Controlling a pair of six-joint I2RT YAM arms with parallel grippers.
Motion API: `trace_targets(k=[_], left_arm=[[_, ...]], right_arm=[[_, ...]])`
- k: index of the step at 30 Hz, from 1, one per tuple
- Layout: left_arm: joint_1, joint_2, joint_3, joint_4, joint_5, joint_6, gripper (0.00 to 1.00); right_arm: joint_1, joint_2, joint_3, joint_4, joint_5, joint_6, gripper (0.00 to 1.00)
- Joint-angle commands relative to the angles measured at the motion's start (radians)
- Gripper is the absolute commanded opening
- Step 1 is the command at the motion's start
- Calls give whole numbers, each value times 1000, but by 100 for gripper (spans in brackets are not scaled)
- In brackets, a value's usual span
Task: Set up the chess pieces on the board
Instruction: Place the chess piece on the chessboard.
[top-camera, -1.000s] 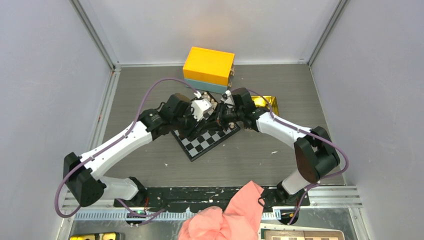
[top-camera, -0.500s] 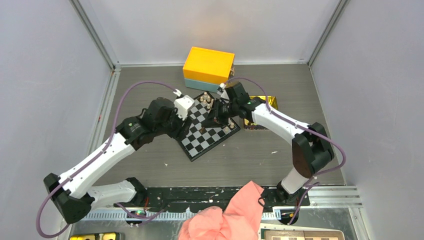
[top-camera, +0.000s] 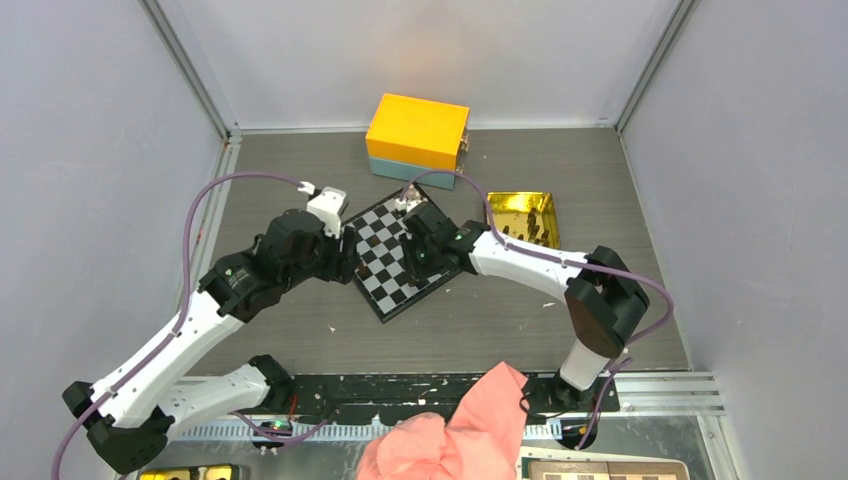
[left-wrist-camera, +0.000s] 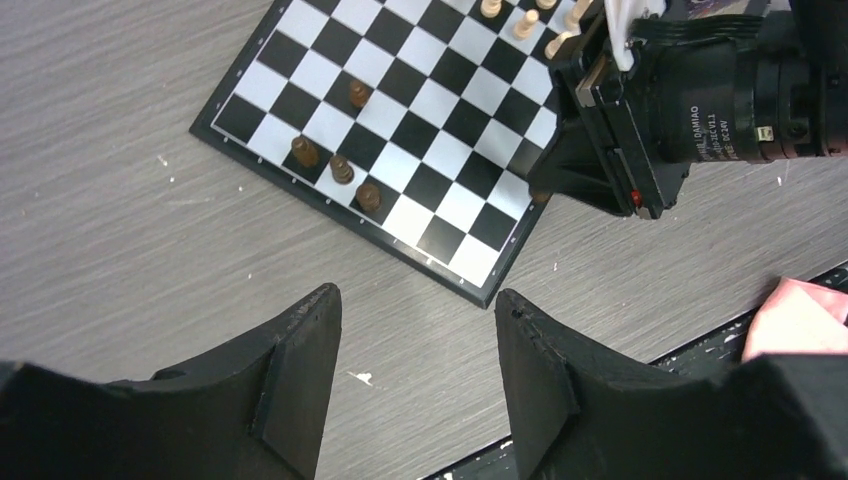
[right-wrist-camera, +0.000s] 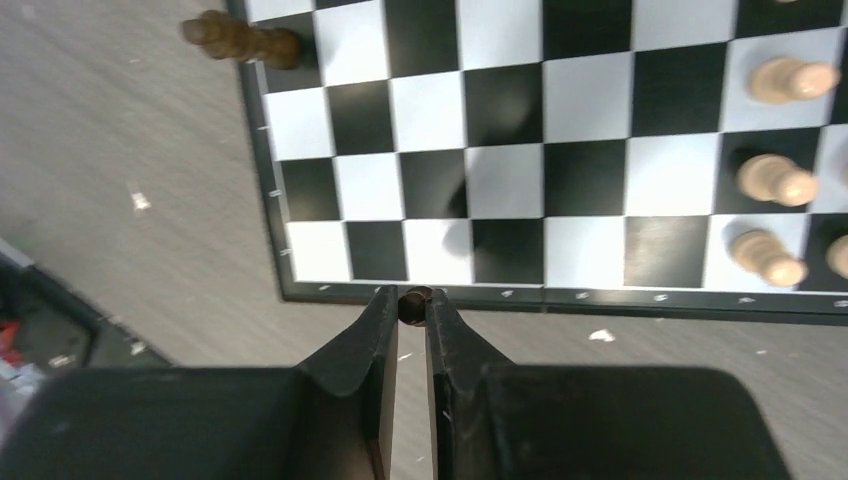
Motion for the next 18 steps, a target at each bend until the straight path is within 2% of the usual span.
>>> trace_targets(k=[1, 10, 18], left_arm=[[4, -50, -31, -4, -64, -63, 59], [4, -84, -68, 6, -109, -113, 58], [4, -87, -74, 11, -133, -121, 57]], right_arm=[[32, 10, -39, 164, 235, -113, 1], [96, 86, -96, 382, 292, -174, 1], [130, 118, -89, 444, 301, -189, 1]])
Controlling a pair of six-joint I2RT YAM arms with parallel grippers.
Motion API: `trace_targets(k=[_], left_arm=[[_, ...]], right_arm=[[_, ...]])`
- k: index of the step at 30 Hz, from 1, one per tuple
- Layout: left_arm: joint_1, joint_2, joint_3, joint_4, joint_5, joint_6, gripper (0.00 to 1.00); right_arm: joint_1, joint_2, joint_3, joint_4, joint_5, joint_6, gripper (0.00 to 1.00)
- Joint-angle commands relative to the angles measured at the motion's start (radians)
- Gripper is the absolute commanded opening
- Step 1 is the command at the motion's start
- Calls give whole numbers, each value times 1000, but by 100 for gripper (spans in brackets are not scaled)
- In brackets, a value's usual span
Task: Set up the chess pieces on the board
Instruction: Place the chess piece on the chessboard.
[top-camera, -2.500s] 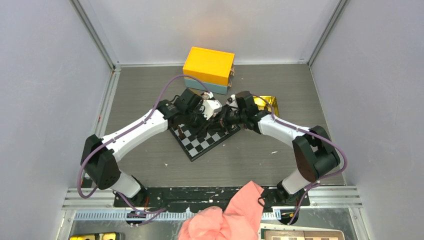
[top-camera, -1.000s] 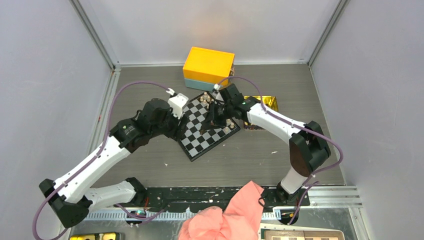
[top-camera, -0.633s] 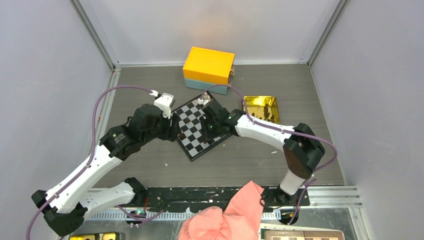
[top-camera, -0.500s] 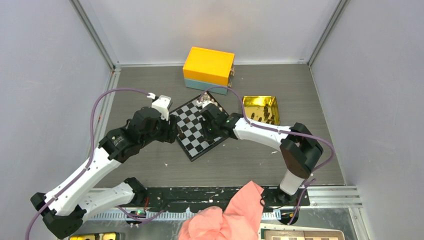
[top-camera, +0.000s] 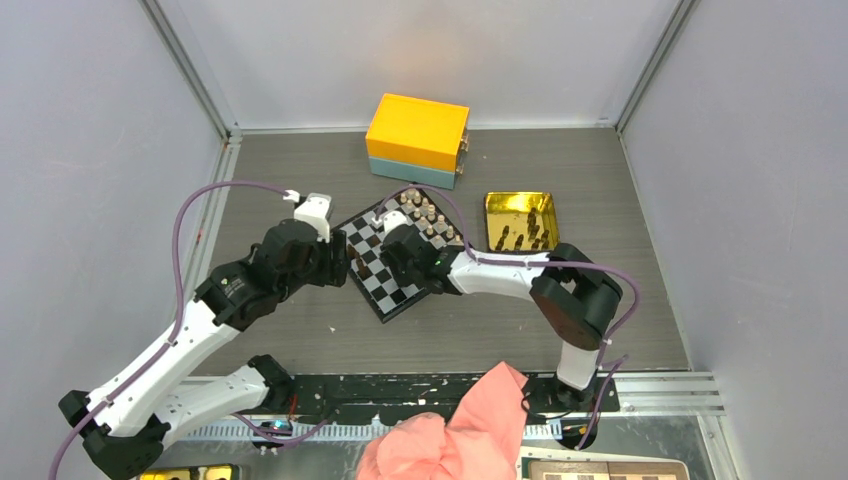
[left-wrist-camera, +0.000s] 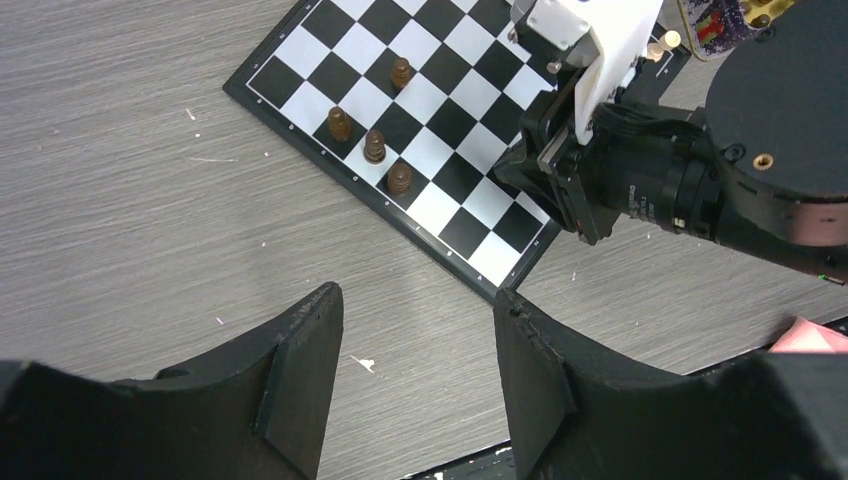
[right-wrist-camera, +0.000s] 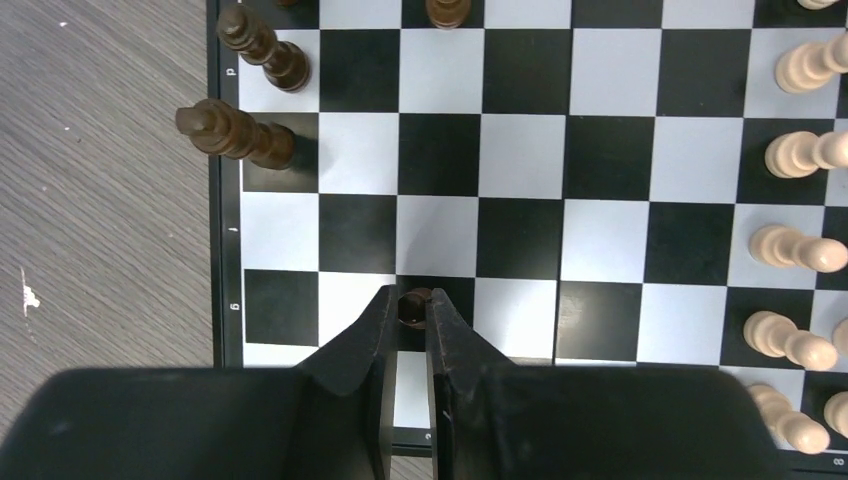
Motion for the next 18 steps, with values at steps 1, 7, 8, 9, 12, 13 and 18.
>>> trace_targets(k=[1, 7, 8, 9, 12, 13, 18], left_arm=[[4, -17, -4, 24, -36, -13, 57], [4, -15, -7, 30, -61, -11, 57], [4, -12, -4, 30, -64, -10, 57], [4, -9, -5, 32, -67, -8, 57], [4, 0, -3, 35, -69, -7, 57], [4, 2, -3, 37, -70, -7, 57], [4, 8, -5, 48, -73, -4, 57]], right_arm=[[15, 4, 8, 108, 34, -25, 1], [45, 2, -17, 147, 35, -21, 1], [50, 3, -18, 150, 37, -22, 1], [55, 3, -21, 154, 39, -21, 1], [64, 7, -29, 161, 39, -17, 1], [67, 8, -31, 162, 39, -16, 0], [78, 1, -43, 165, 47, -14, 1]])
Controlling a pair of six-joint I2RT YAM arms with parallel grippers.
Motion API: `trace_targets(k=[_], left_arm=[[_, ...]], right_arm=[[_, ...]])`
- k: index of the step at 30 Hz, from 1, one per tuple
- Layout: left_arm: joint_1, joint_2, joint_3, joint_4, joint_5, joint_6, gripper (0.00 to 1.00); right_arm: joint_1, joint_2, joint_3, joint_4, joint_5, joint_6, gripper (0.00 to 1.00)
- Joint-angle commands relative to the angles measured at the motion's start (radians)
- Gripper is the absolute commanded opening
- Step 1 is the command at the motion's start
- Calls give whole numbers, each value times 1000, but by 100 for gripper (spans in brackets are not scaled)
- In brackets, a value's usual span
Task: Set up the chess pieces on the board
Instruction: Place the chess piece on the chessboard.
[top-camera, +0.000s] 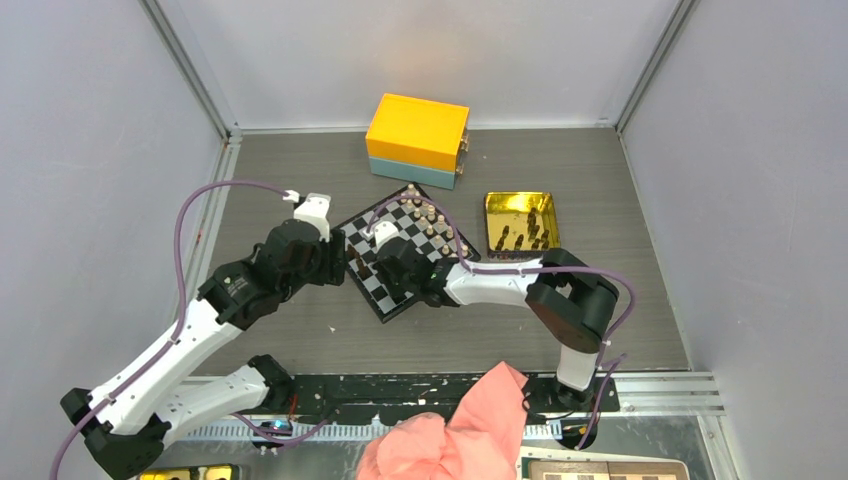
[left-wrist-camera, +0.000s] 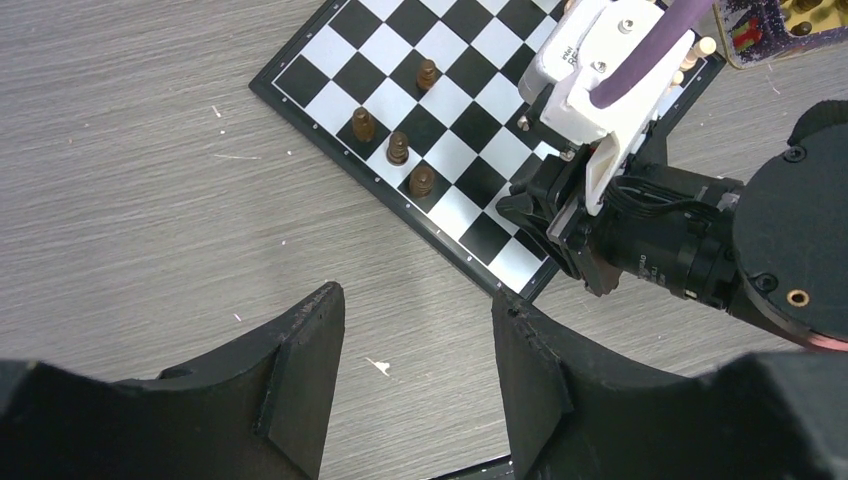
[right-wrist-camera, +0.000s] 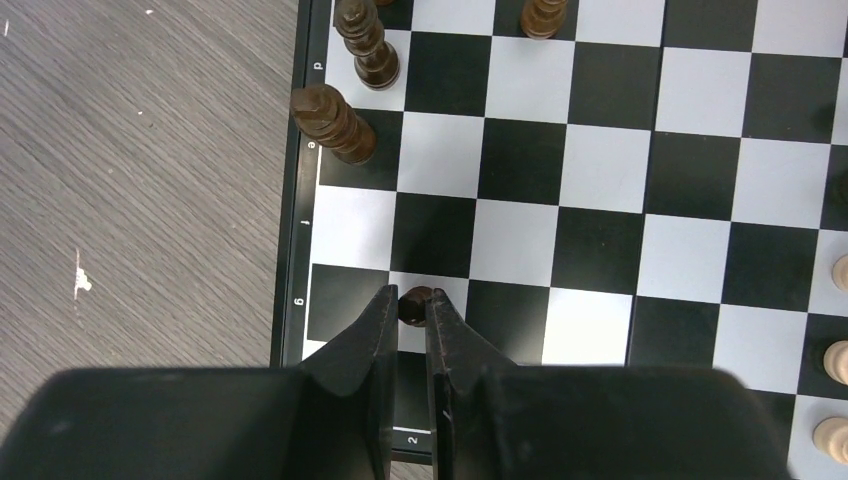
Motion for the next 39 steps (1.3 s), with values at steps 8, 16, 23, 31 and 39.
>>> trace_targets(k=[8, 16, 23, 31, 39], left_arm=[[4, 10, -3, 59, -24, -1, 57], [4, 21, -4, 69, -15, -1, 58], [4, 34, 10, 78, -13, 2, 58], [4, 48, 62, 82, -52, 32, 60], [23, 127, 100, 130, 0, 45, 65]], right_arm=[[21, -11, -30, 38, 55, 6, 11], [23, -40, -41, 28, 70, 8, 36], [22, -85, -26, 2, 76, 0, 39], [25, -240, 31, -134, 146, 27, 39], [-114, -296, 159, -348, 390, 112, 39]])
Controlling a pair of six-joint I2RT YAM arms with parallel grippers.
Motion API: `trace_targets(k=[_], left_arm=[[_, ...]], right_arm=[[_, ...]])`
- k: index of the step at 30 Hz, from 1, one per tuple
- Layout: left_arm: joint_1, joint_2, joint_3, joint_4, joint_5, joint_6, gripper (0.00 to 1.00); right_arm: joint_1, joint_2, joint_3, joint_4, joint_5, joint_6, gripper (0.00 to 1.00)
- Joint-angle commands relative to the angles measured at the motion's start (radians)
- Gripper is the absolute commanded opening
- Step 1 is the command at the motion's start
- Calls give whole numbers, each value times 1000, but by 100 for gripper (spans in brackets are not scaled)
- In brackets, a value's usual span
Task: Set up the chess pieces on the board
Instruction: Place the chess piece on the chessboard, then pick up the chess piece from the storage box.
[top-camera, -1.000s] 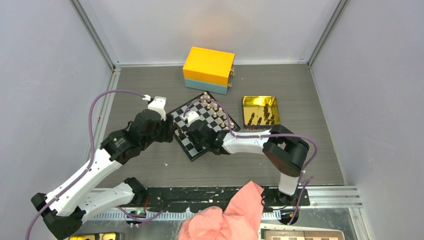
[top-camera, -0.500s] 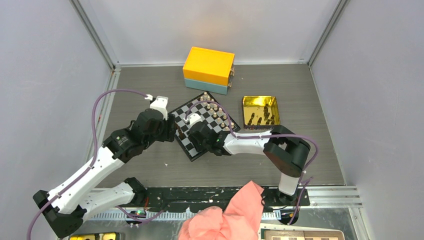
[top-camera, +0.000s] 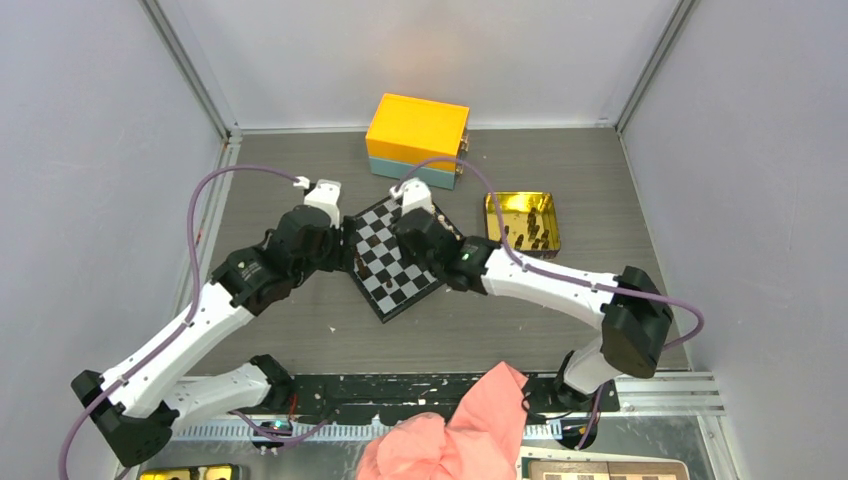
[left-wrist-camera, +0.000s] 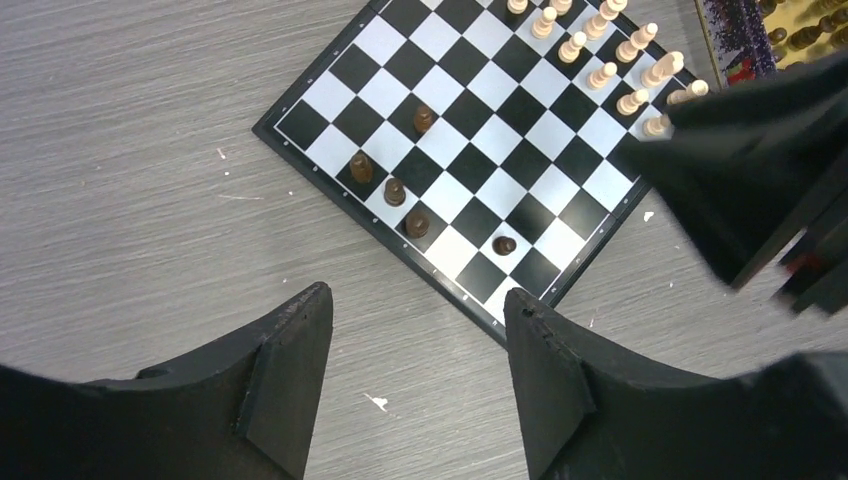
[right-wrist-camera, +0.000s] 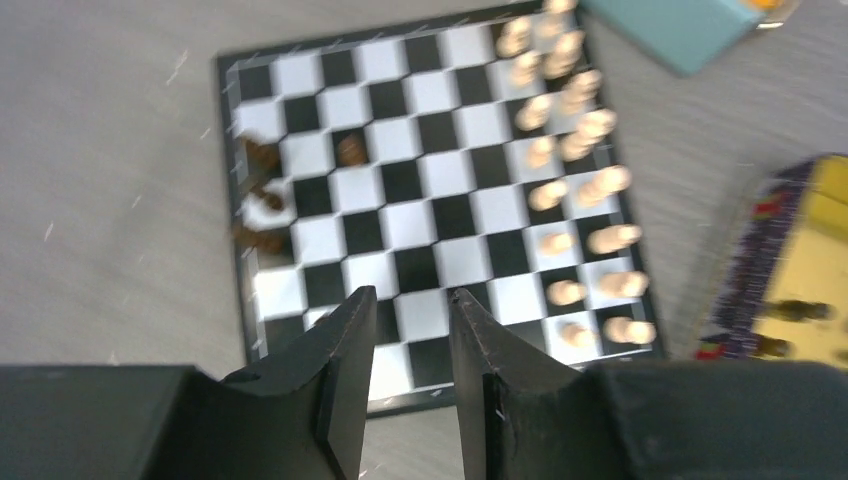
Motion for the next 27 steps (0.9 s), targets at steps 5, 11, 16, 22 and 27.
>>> trace_targets(k=[5, 11, 16, 22, 27], left_arm=[[47, 106, 68, 100, 100, -4, 76], [109, 169, 85, 118, 195, -29, 89], [145, 187, 90, 118, 200, -29, 94], [183, 181, 83, 115, 200, -29, 100], [210, 172, 73, 117, 201, -26, 100]], right_arm=[[-304, -8, 133, -220, 222, 113, 39], [-510, 81, 184, -291, 125, 158, 39], [-605, 186, 235, -324, 43, 188, 39], [-669, 285, 269, -336, -30, 226, 39], [-682, 330, 293, -352, -64, 243, 39]])
